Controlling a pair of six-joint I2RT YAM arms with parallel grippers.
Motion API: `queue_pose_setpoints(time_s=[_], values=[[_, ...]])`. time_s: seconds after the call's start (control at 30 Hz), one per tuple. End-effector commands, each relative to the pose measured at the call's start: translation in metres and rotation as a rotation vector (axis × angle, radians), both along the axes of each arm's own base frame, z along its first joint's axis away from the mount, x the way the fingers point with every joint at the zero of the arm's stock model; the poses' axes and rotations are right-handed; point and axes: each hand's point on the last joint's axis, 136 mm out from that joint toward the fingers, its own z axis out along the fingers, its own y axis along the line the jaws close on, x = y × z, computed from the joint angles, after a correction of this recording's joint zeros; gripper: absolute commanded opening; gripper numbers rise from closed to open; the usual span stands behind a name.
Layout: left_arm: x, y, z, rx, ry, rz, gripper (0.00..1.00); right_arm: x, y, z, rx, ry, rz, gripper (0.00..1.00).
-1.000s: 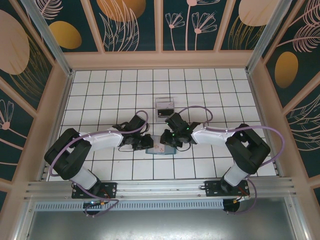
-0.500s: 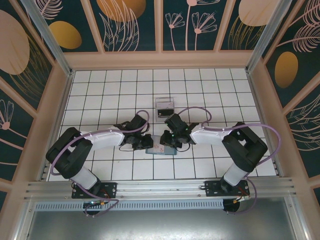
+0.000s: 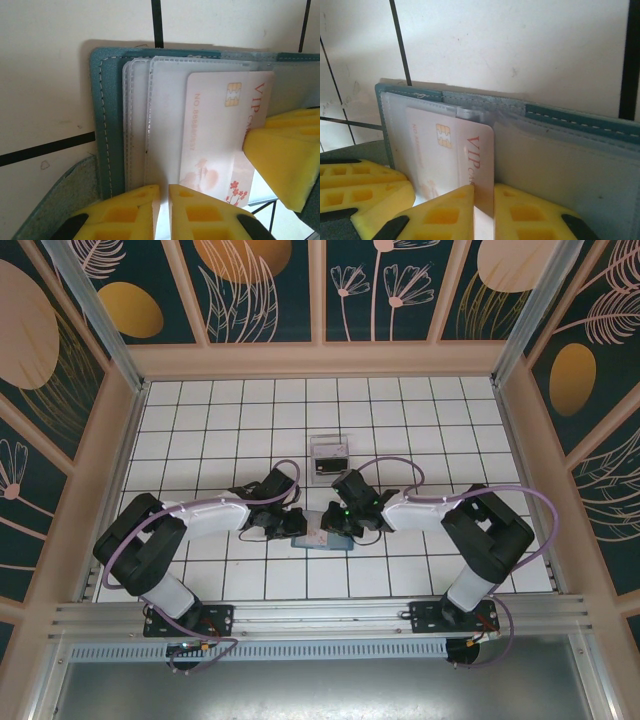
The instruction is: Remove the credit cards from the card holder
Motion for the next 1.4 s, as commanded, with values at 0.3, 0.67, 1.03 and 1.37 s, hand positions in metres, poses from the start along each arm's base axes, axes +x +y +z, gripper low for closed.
queue_pose_setpoints(time_s=[0.3, 0.67, 1.03, 1.37], values=[[-0.010, 0.023, -0.021, 0.130, 0.044, 0.008, 0.16, -0.006, -0.023, -0.006, -0.031, 0.014, -0.032, 0.06], [-0.011, 0.023, -0.020, 0.124, 0.046, 0.006, 0.16, -0.002, -0.043, 0.012, -0.059, -0.026, -0.063, 0.03], [-0.021, 0.014, -0.012, 0.032, 0.067, 0.010, 0.16, 0.015, -0.051, 0.061, -0.041, -0.156, -0.071, 0.00], [-0.025, 0.012, -0.002, -0.018, 0.059, 0.006, 0.17, 0.044, -0.058, 0.097, -0.090, -0.317, -0.038, 0.00]])
